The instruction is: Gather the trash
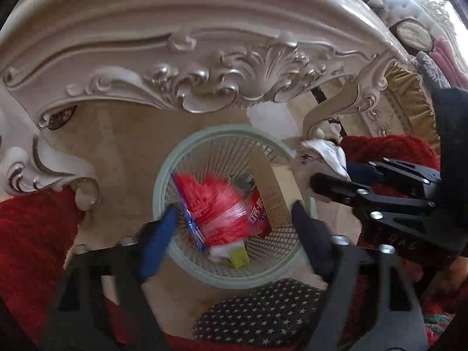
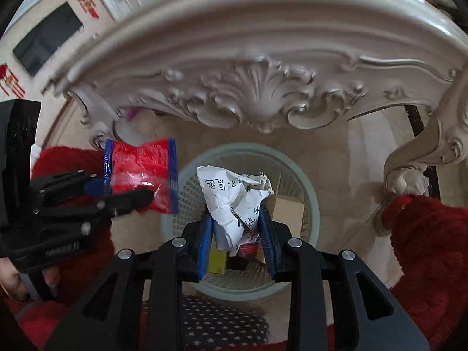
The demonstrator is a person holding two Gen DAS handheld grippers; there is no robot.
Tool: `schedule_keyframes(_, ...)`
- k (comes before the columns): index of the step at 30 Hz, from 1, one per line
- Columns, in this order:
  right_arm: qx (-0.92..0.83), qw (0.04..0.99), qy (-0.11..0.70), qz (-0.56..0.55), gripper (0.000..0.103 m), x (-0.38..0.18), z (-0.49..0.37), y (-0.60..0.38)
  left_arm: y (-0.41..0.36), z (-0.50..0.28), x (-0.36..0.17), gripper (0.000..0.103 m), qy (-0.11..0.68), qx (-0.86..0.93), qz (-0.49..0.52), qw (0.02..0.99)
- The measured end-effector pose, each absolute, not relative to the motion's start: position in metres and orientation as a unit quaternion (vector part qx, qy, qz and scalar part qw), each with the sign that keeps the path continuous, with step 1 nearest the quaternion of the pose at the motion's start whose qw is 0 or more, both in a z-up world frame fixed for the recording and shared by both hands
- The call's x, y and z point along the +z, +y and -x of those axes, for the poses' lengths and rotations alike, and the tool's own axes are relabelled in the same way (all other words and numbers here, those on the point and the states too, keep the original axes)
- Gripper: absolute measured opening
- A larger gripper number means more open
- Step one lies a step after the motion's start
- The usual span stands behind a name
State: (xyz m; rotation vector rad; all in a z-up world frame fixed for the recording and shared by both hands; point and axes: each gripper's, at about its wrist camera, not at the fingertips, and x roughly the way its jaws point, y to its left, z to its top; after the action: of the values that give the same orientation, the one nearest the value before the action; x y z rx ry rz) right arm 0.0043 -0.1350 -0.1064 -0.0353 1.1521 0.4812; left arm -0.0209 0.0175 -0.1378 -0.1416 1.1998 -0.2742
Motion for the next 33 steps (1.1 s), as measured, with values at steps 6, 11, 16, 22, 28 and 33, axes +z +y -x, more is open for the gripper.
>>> schedule_keyframes(6, 0.213, 0.806, 0.552, 0.017, 0.072, -0.126, -0.008, -0.126, 0.026, 0.022, -0.127, 0.085, 0.544, -0.095, 0.054, 0.832)
schedule_keyframes(11, 0.188, 0.81, 0.555, 0.016, 0.087, -0.116, 0.006, -0.14, 0.018, 0.024, -0.095, 0.085, 0.507, -0.06, -0.005, 0.86)
schedule_keyframes(16, 0.149, 0.81, 0.567, 0.0, 0.089, -0.098, 0.018, -0.153, 0.006, 0.022, -0.068, 0.085, 0.483, -0.07, -0.014, 0.873)
schedule_keyframes(22, 0.111, 0.824, 0.556, -0.02, 0.091, -0.072, 0.026, -0.171, 0.004, 0.017, -0.038, 0.085, 0.468, -0.064, 0.011, 0.881)
schedule_keyframes(28, 0.08, 0.847, 0.526, -0.005, 0.092, -0.042, 0.034, -0.174, -0.002, 0.017, -0.011, 0.085, 0.448, -0.038, 0.007, 0.893)
schedule_keyframes(33, 0.068, 0.86, 0.506, 0.007, 0.092, -0.029, 0.038, -0.175, -0.006, 0.018, 0.002, 0.085, 0.444, -0.025, -0.007, 0.896)
